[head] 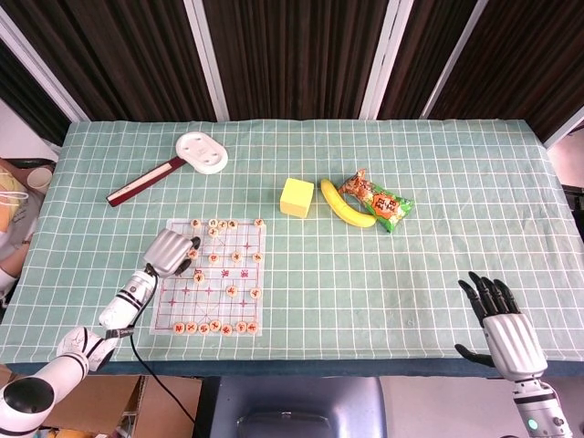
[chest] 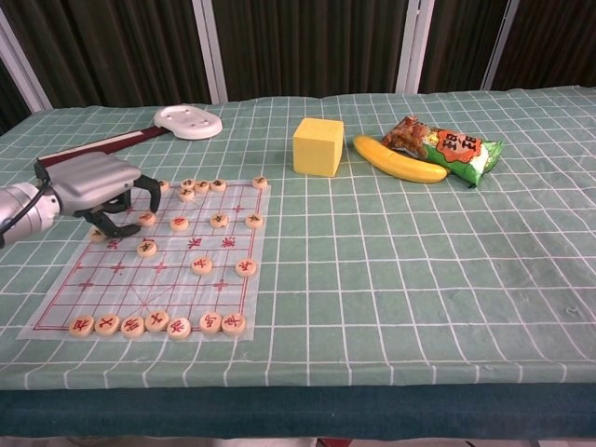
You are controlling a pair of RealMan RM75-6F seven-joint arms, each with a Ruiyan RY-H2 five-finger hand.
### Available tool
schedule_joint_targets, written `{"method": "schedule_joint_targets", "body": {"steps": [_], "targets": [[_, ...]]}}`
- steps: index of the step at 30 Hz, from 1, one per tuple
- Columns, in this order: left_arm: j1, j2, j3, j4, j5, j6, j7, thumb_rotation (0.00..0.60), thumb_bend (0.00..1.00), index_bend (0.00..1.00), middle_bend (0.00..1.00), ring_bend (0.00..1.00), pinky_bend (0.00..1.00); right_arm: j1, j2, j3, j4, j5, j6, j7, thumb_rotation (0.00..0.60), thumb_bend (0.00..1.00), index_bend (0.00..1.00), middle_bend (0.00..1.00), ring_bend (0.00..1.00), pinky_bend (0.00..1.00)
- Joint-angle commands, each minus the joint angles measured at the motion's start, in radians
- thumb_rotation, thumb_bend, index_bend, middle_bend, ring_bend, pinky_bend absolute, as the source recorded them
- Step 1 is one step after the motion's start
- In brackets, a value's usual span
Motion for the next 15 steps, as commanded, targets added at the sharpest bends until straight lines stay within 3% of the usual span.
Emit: {"method": "schedule_joint_targets", "body": {"steps": [1, 10, 15], "targets": [[0.0, 0.005, 0.0, -0.004, 0.003, 0.006, -0.001, 0.6, 0.33, 0.42, 1.0, 1.0, 1.0, -0.001, 0.0, -0.001, 0.0, -0.001, 0.001, 0.0, 0.6, 0.19, 0.0, 0.0, 0.0, 0.0], [0.004, 0.034, 0.0, -0.042, 0.01, 0.028, 0.015, 0.6, 0.33, 0.41, 1.0, 1.0, 1.0, -0.002, 0.003, -0.003, 0.0, -0.005, 0.002, 0.008, 0.6, 0.19, 0.0, 0.0, 0.0, 0.0], [0.026, 0.127, -0.007, -0.169, 0.037, 0.155, 0.026, 0.6, 0.33, 0.36, 1.0, 1.0, 1.0, 0.001, 0.003, -0.003, -0.001, -0.006, -0.001, 0.008, 0.6, 0.19, 0.0, 0.0, 0.0, 0.0]]}}
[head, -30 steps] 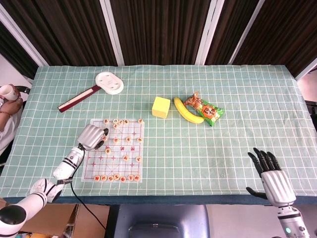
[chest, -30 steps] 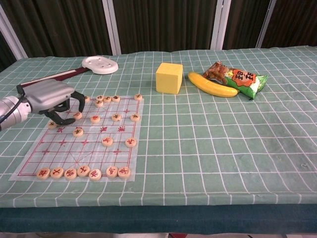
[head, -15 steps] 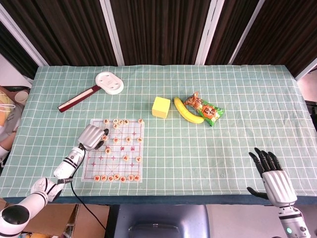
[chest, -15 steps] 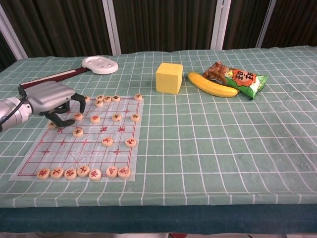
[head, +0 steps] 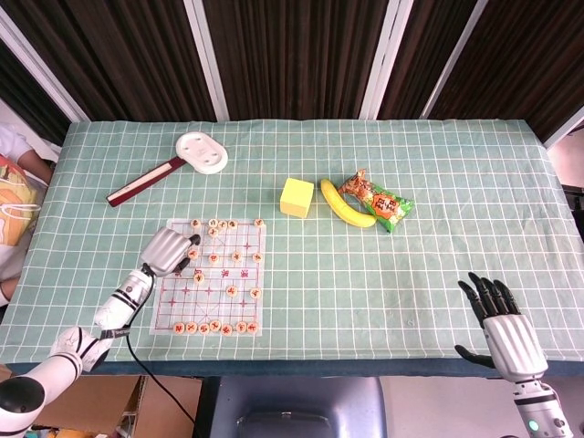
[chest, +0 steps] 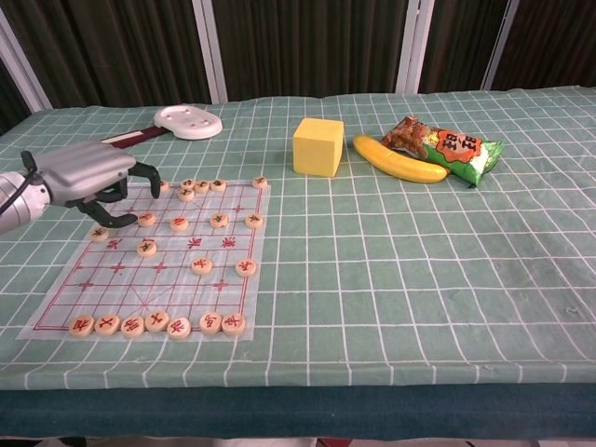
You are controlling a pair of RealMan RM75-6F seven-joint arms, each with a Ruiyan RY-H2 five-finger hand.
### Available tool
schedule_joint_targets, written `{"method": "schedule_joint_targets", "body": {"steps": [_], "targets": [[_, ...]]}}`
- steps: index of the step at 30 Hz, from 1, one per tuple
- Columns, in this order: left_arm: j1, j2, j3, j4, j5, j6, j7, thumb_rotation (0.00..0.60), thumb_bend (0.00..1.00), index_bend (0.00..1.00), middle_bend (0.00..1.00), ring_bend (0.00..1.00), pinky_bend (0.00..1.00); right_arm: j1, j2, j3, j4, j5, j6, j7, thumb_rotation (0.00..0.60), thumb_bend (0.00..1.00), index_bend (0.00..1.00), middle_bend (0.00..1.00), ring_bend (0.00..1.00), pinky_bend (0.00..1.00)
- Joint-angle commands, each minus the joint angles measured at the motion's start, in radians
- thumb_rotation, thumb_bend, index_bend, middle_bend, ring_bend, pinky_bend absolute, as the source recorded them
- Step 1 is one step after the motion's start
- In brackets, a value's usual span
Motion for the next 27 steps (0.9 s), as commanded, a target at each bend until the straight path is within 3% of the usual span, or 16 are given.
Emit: {"method": "schedule_joint_targets", "body": {"steps": [1, 5, 6, 7, 8, 10, 11, 12, 14, 17, 20, 27], "targets": [[0.029, 0.097, -0.009, -0.133, 0.026, 0.128, 0.01, 0.6, 0.33, 0.35, 1.0, 1.0, 1.0, 0.0, 0.002, -0.001, -0.001, -0.003, 0.002, 0.004, 0.6, 0.19, 0.0, 0.0, 0.0, 0.0], [0.127, 0.269, -0.023, -0.397, 0.024, 0.314, 0.043, 0.6, 0.33, 0.28, 0.99, 1.0, 1.0, -0.007, 0.012, -0.007, -0.004, -0.017, 0.016, 0.015, 0.6, 0.19, 0.0, 0.0, 0.0, 0.0], [0.162, 0.318, -0.017, -0.477, 0.013, 0.342, 0.055, 0.6, 0.33, 0.25, 0.95, 0.99, 1.0, -0.008, 0.016, -0.009, -0.006, -0.022, 0.019, 0.018, 0.6, 0.19, 0.0, 0.0, 0.0, 0.0], [0.208, 0.39, 0.003, -0.59, -0.001, 0.364, 0.073, 0.6, 0.33, 0.2, 0.8, 0.89, 0.94, -0.011, 0.02, -0.013, -0.007, -0.03, 0.025, 0.023, 0.6, 0.19, 0.0, 0.0, 0.0, 0.0], [0.244, 0.445, 0.02, -0.674, -0.012, 0.379, 0.085, 0.6, 0.34, 0.11, 0.54, 0.66, 0.82, -0.013, 0.022, -0.016, -0.008, -0.036, 0.029, 0.025, 0.6, 0.19, 0.0, 0.0, 0.0, 0.0], [0.335, 0.551, 0.067, -0.843, -0.021, 0.446, 0.064, 0.6, 0.34, 0.02, 0.21, 0.29, 0.59, -0.017, 0.028, -0.025, -0.009, -0.049, 0.033, 0.026, 0.6, 0.19, 0.0, 0.0, 0.0, 0.0], [0.375, 0.59, 0.096, -0.898, -0.013, 0.474, 0.035, 0.6, 0.34, 0.0, 0.12, 0.16, 0.48, -0.018, 0.03, -0.028, -0.01, -0.054, 0.033, 0.026, 0.6, 0.19, 0.0, 0.0, 0.0, 0.0], [0.413, 0.622, 0.125, -0.939, 0.002, 0.507, 0.004, 0.6, 0.34, 0.0, 0.08, 0.1, 0.41, -0.019, 0.032, -0.03, -0.012, -0.056, 0.033, 0.026, 0.6, 0.19, 0.0, 0.0, 0.0, 0.0], [0.496, 0.661, 0.189, -0.961, 0.067, 0.593, -0.047, 0.6, 0.34, 0.0, 0.03, 0.03, 0.3, -0.02, 0.036, -0.033, -0.016, -0.062, 0.036, 0.025, 0.6, 0.19, 0.0, 0.0, 0.0, 0.0], [0.598, 0.642, 0.239, -0.896, 0.133, 0.701, -0.107, 0.6, 0.35, 0.0, 0.0, 0.0, 0.2, -0.023, 0.041, -0.035, -0.017, -0.069, 0.041, 0.028, 0.6, 0.19, 0.0, 0.0, 0.0, 0.0], [0.644, 0.605, 0.236, -0.807, 0.139, 0.731, -0.118, 0.6, 0.37, 0.0, 0.0, 0.0, 0.18, -0.024, 0.04, -0.035, -0.016, -0.078, 0.046, 0.029, 0.6, 0.19, 0.0, 0.0, 0.0, 0.0], [0.667, 0.573, 0.189, -0.746, 0.164, 0.767, -0.148, 0.6, 0.37, 0.0, 0.0, 0.0, 0.17, -0.032, 0.037, -0.049, -0.01, -0.107, 0.058, 0.019, 0.6, 0.19, 0.0, 0.0, 0.0, 0.0]]}}
